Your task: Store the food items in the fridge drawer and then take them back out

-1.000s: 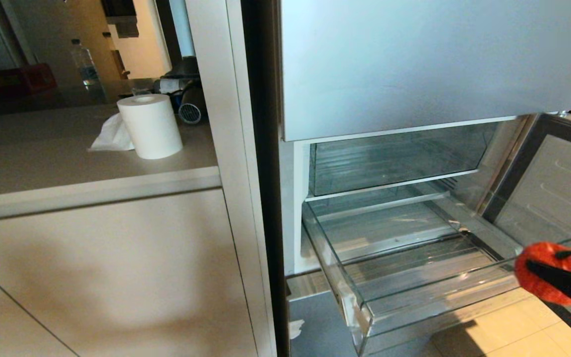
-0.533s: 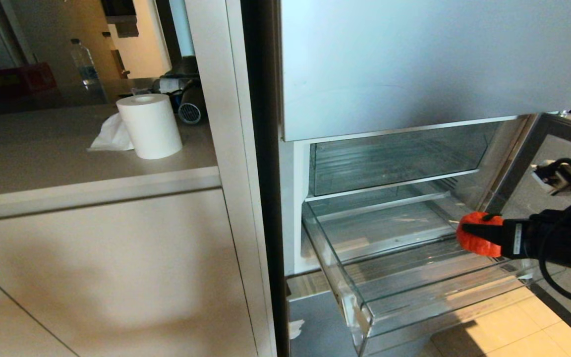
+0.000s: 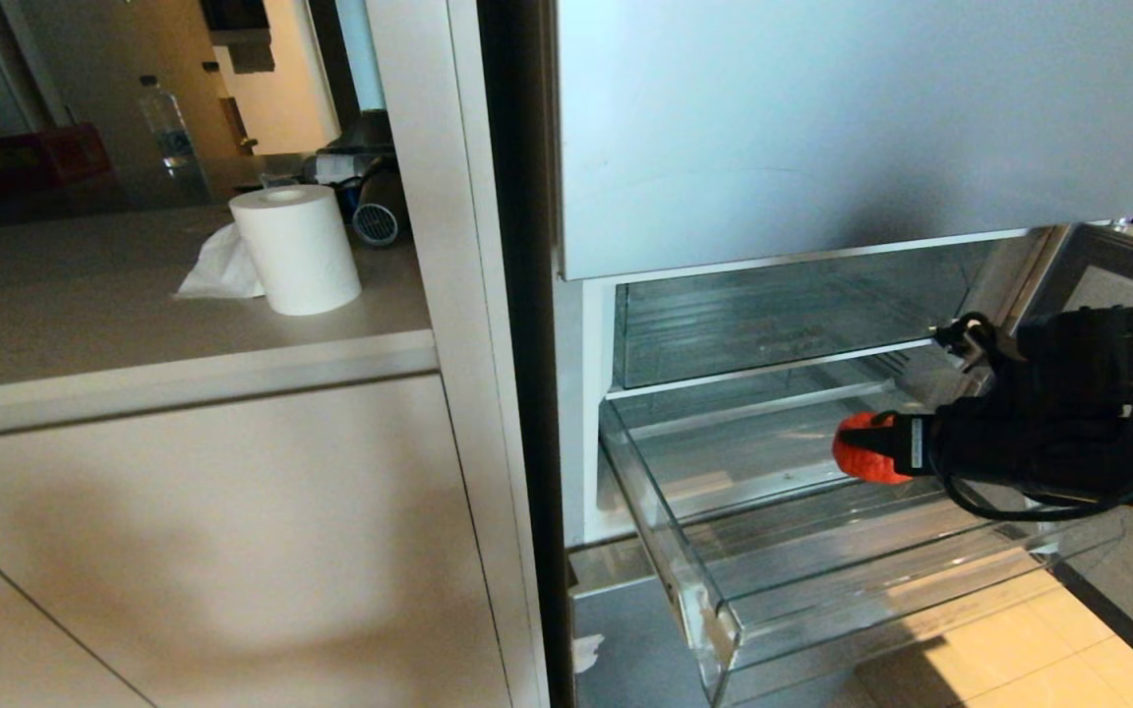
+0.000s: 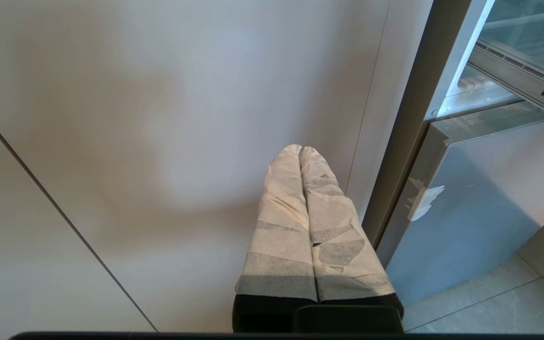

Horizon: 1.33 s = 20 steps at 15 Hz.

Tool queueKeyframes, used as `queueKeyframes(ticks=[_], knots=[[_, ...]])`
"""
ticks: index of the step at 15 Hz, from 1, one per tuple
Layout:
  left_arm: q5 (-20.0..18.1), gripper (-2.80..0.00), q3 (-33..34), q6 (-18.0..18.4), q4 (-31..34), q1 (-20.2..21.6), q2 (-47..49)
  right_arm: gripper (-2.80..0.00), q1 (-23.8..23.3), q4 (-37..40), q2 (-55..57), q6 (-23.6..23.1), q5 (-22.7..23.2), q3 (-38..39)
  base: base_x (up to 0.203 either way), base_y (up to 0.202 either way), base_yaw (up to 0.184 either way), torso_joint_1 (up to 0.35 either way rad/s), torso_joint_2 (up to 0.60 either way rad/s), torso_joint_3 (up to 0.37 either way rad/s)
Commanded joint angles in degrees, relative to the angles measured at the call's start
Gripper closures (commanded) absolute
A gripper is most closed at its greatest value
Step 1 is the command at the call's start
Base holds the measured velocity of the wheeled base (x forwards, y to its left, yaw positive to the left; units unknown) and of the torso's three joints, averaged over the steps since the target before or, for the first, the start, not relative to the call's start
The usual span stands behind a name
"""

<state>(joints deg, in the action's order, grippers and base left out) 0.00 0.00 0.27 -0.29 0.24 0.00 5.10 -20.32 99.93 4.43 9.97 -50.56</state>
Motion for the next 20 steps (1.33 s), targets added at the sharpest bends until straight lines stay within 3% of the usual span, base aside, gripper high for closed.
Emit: queueKeyframes(ticks=[1, 8, 9, 14, 20], knots=[[0.00, 0.00, 0.05, 0.00, -0.05, 0.02, 0.09, -2.80, 0.08, -1.69, 4.38, 0.17, 0.03, -0.84, 0.000, 0.000, 0.000, 0.000, 0.00, 0.000], [0.00, 0.00, 0.09, 0.00, 0.00, 0.02, 0.09, -2.80, 0.08, -2.48, 3.06, 0.93, -0.04, -2.32, 0.000, 0.000, 0.000, 0.000, 0.00, 0.000], [0.00, 0.00, 0.04, 0.00, -0.01, 0.02, 0.09, 0.00, 0.08, -2.37, 0.63, 1.16, -0.04, -1.70, 0.000, 0.000, 0.000, 0.000, 0.00, 0.000], [0.00, 0.00, 0.07, 0.00, 0.03, 0.02, 0.09, 0.00, 0.07, -2.20, -20.59, 1.19, -0.18, 7.70, 0.000, 0.000, 0.000, 0.000, 0.00, 0.000], [0.00, 0.00, 0.03, 0.00, -0.03, 0.02, 0.09, 0.00, -0.51, -0.51, -61.40, -0.37, -2.76, 32.77, 0.000, 0.000, 0.000, 0.000, 0.00, 0.000]])
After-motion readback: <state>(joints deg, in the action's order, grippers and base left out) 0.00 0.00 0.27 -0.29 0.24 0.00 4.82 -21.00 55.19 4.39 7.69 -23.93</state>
